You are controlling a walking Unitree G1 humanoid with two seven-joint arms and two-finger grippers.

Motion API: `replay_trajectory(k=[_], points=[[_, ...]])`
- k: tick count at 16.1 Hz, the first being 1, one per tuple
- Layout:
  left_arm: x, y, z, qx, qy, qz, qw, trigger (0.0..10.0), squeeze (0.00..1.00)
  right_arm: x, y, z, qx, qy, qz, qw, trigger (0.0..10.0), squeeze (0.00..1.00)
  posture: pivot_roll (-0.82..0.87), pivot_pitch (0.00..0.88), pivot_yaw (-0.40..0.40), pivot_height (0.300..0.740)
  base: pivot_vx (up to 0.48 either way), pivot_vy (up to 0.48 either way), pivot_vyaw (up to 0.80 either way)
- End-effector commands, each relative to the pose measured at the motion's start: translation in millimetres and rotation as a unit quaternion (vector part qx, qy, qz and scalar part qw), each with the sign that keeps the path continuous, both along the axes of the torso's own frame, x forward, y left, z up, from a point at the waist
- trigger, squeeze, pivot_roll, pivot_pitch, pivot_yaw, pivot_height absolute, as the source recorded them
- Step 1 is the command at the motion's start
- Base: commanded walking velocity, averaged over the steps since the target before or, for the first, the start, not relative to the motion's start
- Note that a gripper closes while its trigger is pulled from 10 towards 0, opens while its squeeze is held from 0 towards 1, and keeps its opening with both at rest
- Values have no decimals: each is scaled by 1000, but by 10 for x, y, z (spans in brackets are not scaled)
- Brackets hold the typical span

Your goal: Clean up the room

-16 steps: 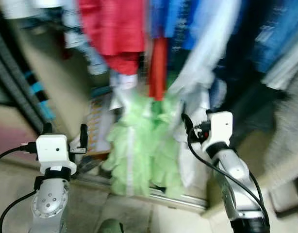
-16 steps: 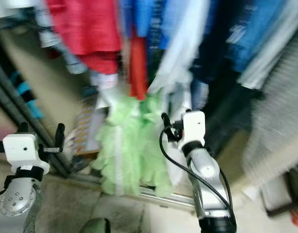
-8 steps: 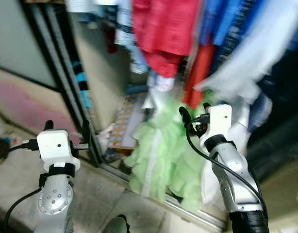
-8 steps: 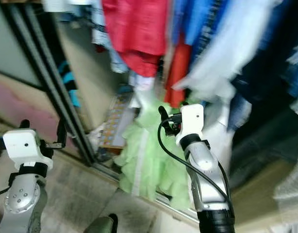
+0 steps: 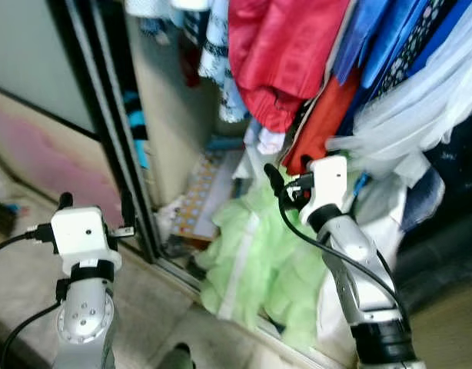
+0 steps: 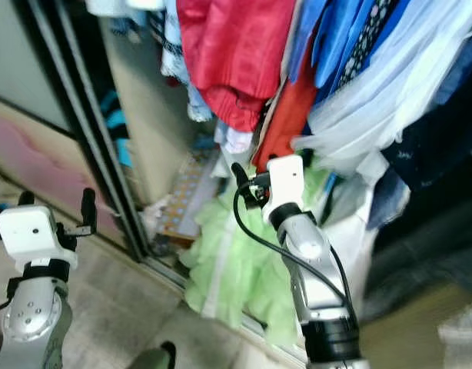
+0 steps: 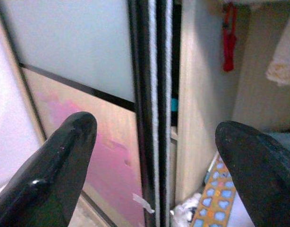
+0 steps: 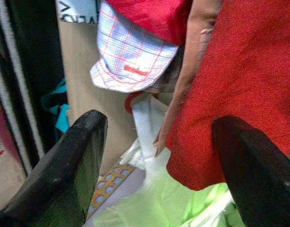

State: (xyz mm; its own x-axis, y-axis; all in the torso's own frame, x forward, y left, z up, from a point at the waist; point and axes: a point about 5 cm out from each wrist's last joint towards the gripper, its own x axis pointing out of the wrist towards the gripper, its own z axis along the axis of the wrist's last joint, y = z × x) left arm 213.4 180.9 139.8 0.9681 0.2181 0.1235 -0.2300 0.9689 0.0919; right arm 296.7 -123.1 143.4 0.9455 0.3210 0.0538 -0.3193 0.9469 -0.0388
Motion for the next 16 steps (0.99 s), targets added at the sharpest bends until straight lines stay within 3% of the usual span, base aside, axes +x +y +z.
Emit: replay_trajectory(k=[1,7,16], points=[[11,-16,43,5,-2,-9,1000,10000,0,3,-42,11,3,-2,-8,1000,10000,0,106,19,-79,740,0,0,800],[77,-36,60,15,0,-23,1000,10000,0,20,-94,21,15,-6,-31,999,10000,0,86,27,-47,740,0,0,800],[143,-35,87,25,-2,-32,999,10000,0,60,-46,24,26,-6,-18,999,10000,0,91,14,-45,740,0,0,800]])
